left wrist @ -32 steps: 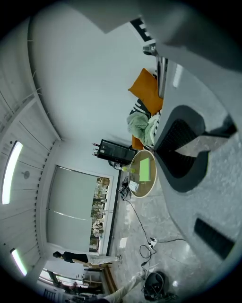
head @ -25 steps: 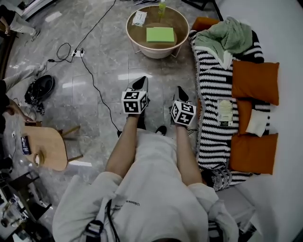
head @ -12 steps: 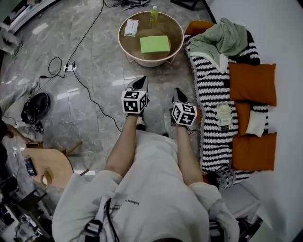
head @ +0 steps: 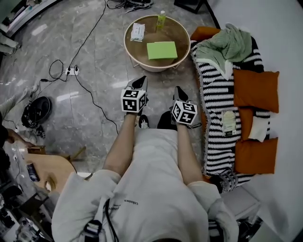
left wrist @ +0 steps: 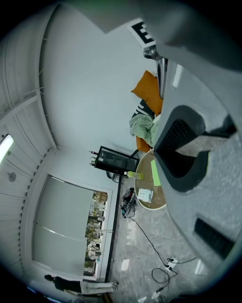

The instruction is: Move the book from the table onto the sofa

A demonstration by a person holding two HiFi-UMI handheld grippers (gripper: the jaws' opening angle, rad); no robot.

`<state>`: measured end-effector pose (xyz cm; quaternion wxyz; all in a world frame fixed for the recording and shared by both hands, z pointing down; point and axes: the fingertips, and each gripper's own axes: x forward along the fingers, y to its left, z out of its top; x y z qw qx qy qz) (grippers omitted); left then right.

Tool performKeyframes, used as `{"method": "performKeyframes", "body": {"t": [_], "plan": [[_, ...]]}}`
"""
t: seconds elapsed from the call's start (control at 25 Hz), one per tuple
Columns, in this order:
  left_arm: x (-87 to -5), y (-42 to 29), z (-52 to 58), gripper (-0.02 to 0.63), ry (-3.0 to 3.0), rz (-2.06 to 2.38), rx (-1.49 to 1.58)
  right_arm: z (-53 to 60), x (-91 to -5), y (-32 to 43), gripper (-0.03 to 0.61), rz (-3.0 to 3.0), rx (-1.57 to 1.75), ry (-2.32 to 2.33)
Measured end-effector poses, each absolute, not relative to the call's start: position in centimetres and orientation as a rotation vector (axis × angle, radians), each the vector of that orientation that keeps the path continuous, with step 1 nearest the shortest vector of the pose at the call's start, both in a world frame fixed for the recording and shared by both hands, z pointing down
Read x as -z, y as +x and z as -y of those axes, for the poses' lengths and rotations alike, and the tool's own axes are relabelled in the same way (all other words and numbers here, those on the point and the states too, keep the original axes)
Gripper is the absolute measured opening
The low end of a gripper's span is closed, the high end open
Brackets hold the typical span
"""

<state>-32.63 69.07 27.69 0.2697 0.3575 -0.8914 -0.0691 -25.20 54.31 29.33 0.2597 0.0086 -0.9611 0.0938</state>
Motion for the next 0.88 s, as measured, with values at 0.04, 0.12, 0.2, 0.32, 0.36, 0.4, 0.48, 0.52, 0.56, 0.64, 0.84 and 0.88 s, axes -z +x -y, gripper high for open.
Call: {"method": "performKeyframes", "body": {"t": [0.04, 0.12, 0.2, 0.32, 0.36, 0.4, 0.48, 0.52, 0.56, 0.64, 0.84, 0.88], "plan": [[-27.6, -33.1, -69.5, 0.008, 0.958, 2.405, 0.201, -54.6, -29.4, -25.6, 0.006, 2.602, -0.252, 0.021], [-27.5, -33.7, -70.1, 0.009, 0.943, 2.410, 0.220, -55.0, -29.4, -26.4, 0.006, 2.596, -0.252, 0.016], [-27.5, -34.1, -70.6, 0.008, 0.936, 2.420, 0.213, -55.7, -29.4, -27.1, 0.006, 2.588, -0.263, -0.007], [-27.9, -34.5, -70.8, 0.009, 0.937, 2.428, 0.189, -56.7, -29.6, -28.3, 0.006, 2.581, -0.282, -0.065], [-28.1, -34.7, -71.0, 0.008, 0.927, 2.429, 0.194, -57.0, -29.8, -28.8, 0.005, 2.578, -0.276, -0.079], [-28.4, -34.9, -71.2, 0.008, 0.916, 2.428, 0.202, -57.2, -30.0, -29.2, 0.006, 2.574, -0.271, -0.089], [-28.9, -35.3, -71.5, 0.008, 0.904, 2.422, 0.206, -57.4, -30.3, -30.2, 0.005, 2.571, -0.288, -0.092], [-29.0, -35.7, -71.6, 0.008, 0.901, 2.418, 0.206, -57.4, -30.2, -30.9, 0.006, 2.580, -0.315, -0.091], [-29.1, -36.1, -71.6, 0.008, 0.896, 2.415, 0.209, -57.4, -29.9, -31.5, 0.005, 2.596, -0.355, -0.094], [-29.0, -37.1, -71.7, 0.008, 0.882, 2.420, 0.224, -57.8, -29.2, -32.9, 0.005, 2.631, -0.462, -0.131], [-28.8, -40.4, -71.2, 0.008, 0.851, 2.452, 0.201, -57.8, -29.3, -36.2, 0.006, 2.631, -0.531, -0.230], [-29.0, -41.0, -70.7, 0.008, 0.853, 2.445, 0.185, -57.3, -29.5, -36.8, 0.005, 2.627, -0.532, -0.218]]}}
